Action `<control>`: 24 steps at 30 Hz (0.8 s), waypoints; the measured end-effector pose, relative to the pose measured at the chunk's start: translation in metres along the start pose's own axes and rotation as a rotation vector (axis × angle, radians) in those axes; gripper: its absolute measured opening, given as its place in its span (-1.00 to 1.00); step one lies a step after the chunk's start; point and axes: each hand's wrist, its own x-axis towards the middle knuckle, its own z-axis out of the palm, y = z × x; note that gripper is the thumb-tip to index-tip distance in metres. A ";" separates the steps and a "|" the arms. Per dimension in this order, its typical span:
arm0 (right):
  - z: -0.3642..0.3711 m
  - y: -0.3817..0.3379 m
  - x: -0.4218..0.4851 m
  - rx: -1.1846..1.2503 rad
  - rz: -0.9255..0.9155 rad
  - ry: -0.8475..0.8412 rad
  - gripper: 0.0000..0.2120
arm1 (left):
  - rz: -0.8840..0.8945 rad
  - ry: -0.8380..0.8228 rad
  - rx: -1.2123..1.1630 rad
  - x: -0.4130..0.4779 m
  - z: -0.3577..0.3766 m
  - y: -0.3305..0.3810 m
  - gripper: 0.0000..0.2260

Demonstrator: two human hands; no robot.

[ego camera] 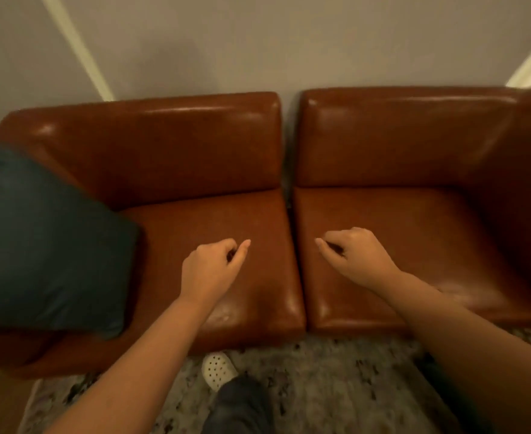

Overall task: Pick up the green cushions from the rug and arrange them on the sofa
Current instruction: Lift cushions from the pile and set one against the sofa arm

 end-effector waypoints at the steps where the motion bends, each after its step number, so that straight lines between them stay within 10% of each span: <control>1: -0.008 0.014 -0.029 0.006 0.061 -0.001 -0.60 | 0.035 -0.045 -0.029 -0.007 0.009 0.021 -0.57; 11: -0.013 0.105 -0.279 0.351 0.798 -0.107 -0.81 | 0.410 -0.669 -0.151 -0.088 0.111 0.188 -0.75; 24: 0.108 0.119 -0.490 0.605 1.460 0.217 -0.35 | 0.833 -1.280 0.208 -0.192 0.267 0.317 -0.35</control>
